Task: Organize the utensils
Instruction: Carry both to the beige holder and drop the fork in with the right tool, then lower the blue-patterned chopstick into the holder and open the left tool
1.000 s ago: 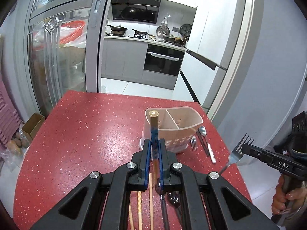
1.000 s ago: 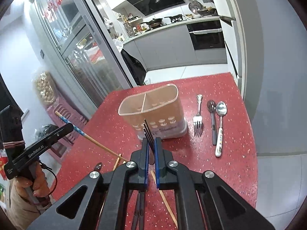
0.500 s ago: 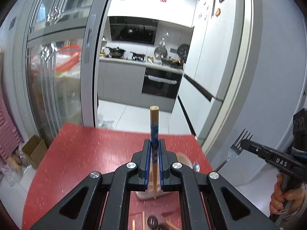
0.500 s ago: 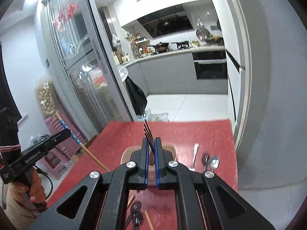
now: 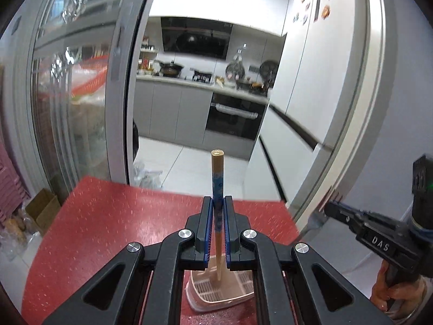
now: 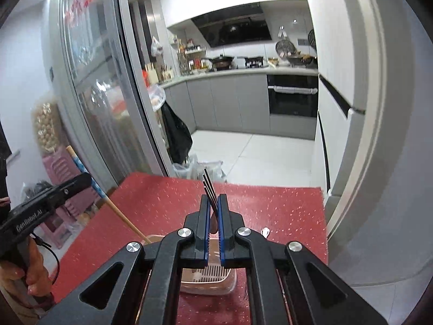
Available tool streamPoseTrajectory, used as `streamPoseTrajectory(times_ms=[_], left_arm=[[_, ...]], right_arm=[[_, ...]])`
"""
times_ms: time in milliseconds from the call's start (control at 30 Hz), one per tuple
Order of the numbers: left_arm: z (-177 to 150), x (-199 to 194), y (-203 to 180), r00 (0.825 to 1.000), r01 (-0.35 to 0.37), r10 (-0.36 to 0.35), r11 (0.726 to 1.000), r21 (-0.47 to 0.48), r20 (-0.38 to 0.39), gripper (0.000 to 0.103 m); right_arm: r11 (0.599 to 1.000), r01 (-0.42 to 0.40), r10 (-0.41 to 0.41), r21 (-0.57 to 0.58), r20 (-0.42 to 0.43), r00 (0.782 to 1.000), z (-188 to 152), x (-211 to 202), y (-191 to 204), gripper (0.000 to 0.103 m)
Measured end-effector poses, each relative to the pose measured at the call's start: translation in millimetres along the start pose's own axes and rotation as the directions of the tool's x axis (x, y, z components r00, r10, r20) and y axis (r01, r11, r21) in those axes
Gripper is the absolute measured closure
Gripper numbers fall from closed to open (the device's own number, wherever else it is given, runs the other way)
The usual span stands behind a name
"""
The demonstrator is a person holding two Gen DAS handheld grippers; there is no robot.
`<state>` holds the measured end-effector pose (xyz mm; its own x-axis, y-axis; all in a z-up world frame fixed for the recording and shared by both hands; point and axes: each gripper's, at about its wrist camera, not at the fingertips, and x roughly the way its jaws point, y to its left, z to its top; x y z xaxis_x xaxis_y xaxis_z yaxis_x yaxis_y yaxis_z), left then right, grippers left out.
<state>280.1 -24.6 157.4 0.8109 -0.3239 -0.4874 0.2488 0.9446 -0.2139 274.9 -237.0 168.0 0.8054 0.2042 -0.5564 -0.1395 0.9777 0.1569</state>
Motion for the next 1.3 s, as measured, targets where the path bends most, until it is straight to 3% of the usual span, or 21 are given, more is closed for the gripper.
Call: streamPoseTrajectory(times_ms=[233,333,700,867,1000,1300], left_arm=[[-29,47,12,0.996,-0.023,0.022,1.000,-0.010,-0.090,0.071],[-33,53,13,0.994,-0.047,0.047,0.999,0.001,-0.094,0.071],[-57,74,21,0.978,-0.110,0.110,0.994,0.011,-0.176,0.070],[-61,66,25,0.975,-0.130,0.127,0.992,-0.006,-0.183,0.070],[-63,50,23,0.976,-0.146,0.146,0.989,0.007,-0.159,0.070],[-78,10,21,0.980,-0.139,0.138,0.990,0.007,-0.140,0.070]], right_arm=[[1.000,-0.014,0.014,0.000,-0.097,0.995,-21,55,-10,0.097],[0.999,-0.032,0.036,0.031,-0.132,0.991,-23,71,-19,0.097],[0.987,-0.062,0.090,0.148,-0.195,0.977,-36,94,-45,0.095],[0.985,-0.070,0.098,0.157,-0.184,0.978,-39,86,-50,0.055],[0.982,-0.076,0.105,0.174,-0.166,0.980,-39,74,-50,0.054],[0.981,-0.078,0.103,0.176,-0.135,0.986,-60,28,-45,0.036]])
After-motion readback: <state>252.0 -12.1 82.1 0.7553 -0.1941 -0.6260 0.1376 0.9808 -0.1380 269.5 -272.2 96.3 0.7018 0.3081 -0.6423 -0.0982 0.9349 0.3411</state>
